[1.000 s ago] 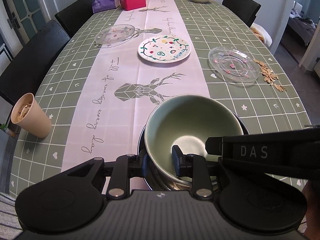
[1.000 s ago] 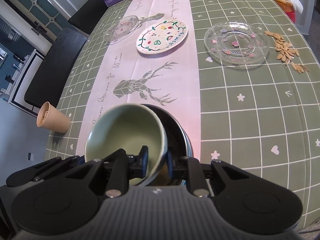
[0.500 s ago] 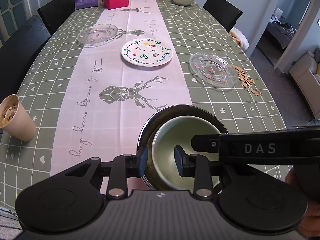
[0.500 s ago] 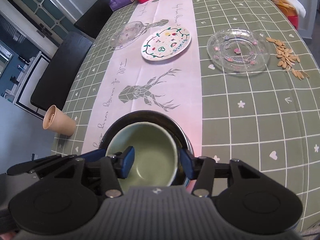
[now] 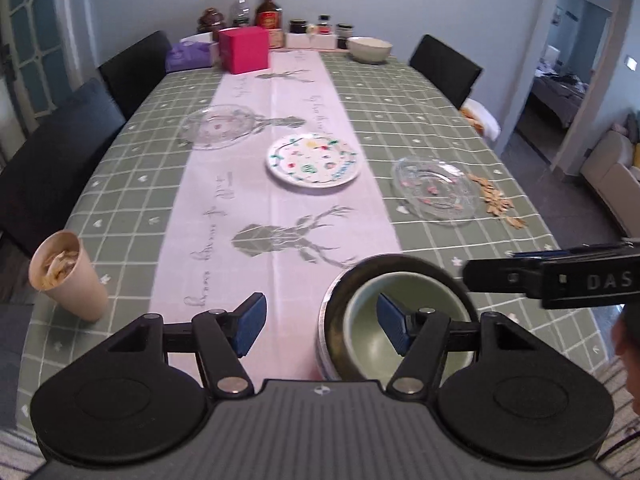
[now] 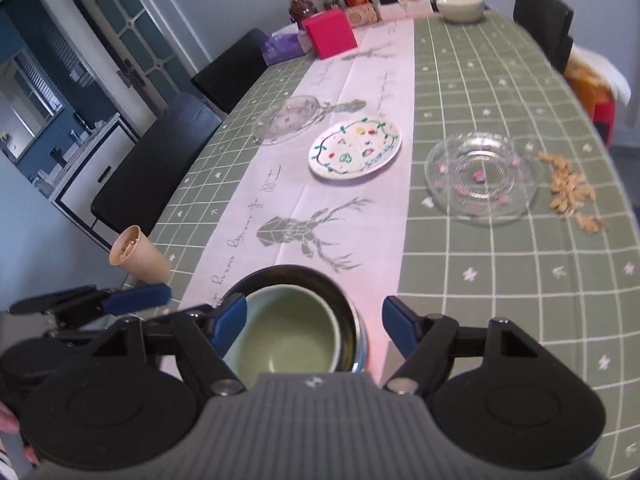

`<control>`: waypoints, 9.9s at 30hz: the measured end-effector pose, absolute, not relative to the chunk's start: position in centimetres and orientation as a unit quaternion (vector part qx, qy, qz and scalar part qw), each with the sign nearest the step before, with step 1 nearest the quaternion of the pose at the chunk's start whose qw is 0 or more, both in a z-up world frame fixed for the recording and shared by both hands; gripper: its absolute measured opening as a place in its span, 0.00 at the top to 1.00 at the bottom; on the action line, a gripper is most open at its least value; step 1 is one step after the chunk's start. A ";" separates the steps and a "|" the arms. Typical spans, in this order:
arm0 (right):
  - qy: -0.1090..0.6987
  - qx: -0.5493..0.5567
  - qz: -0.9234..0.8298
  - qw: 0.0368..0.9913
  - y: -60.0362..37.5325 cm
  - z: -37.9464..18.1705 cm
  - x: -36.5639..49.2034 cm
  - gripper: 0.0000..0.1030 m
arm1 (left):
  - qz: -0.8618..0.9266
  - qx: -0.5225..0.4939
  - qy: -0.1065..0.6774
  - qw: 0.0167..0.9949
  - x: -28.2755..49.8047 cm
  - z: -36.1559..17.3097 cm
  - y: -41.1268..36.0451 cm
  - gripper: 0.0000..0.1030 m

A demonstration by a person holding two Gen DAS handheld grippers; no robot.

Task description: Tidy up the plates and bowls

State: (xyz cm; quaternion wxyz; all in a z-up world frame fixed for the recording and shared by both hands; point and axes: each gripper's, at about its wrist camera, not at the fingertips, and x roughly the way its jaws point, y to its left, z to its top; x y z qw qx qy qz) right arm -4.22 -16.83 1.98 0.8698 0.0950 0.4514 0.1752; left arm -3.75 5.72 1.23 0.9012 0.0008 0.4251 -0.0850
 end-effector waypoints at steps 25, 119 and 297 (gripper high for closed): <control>0.515 0.140 0.160 0.830 -13.5 -4.4 -2.8 0.73 | -0.077 -0.124 0.493 0.857 -2.0 -4.7 10.6 0.64; 0.418 0.300 0.082 0.854 -36.2 -10.9 15.1 0.79 | -0.115 -0.136 0.378 0.909 15.2 -11.7 -7.5 0.34; 0.322 0.239 0.172 0.900 -4.2 -2.0 33.4 0.42 | 0.038 -0.072 0.384 0.920 28.5 -1.7 23.2 0.42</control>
